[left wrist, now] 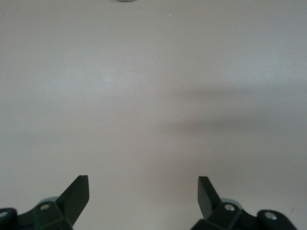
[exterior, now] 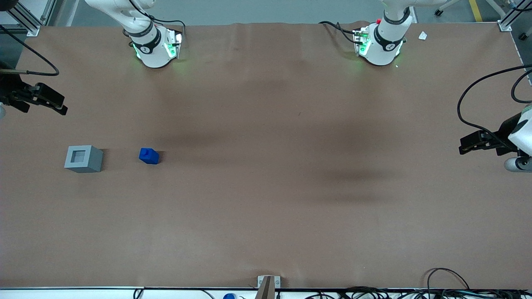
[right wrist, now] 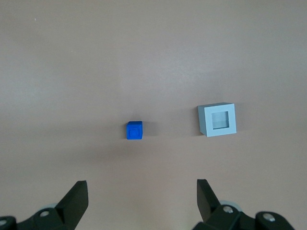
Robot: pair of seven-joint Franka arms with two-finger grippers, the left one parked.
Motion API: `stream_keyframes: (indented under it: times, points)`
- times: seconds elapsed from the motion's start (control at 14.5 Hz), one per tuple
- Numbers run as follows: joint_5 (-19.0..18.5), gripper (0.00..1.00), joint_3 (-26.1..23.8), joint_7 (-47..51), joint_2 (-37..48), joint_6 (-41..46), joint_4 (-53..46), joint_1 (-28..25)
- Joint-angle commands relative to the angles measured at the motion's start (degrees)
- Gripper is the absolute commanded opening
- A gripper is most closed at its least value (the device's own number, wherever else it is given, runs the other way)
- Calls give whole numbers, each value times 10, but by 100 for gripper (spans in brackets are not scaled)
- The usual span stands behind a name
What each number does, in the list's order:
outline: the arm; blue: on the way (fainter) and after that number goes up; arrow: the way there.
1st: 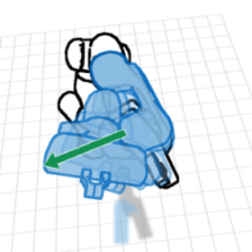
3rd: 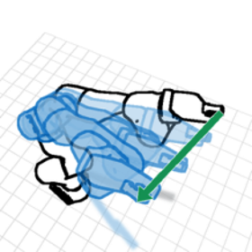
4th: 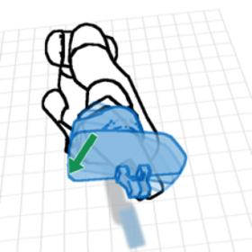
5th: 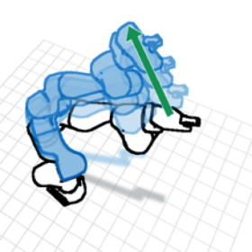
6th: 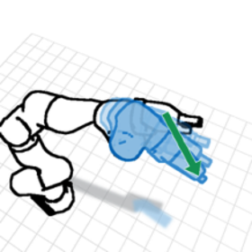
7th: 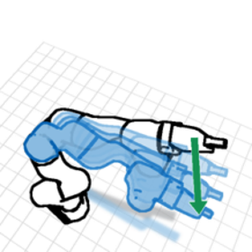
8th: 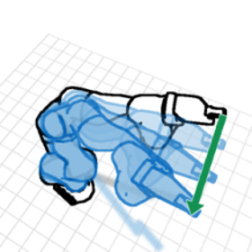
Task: Insert blue part into gray base with right arm
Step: 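Move the open right gripper toward the small blue block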
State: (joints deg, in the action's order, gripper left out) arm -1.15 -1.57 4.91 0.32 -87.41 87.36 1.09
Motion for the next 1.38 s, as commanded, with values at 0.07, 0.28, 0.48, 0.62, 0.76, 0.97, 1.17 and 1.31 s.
stream_keyframes:
  times: [0.07,0.28,0.48,0.62,0.76,0.97,1.17,1.31]
  points:
    - [5,100,2,-4,1,11,-6,-2]
    - [5,100,2,-4,0,9,-6,0]
    - [5,100,3,-4,-1,13,-4,2]
    - [9,100,5,-4,-2,21,-3,9]
    - [10,100,3,2,-6,15,1,3]
    - [10,100,3,4,-27,8,1,-6]
    - [10,100,3,5,-50,-5,2,-7]
    - [11,100,2,6,-65,-26,10,-7]
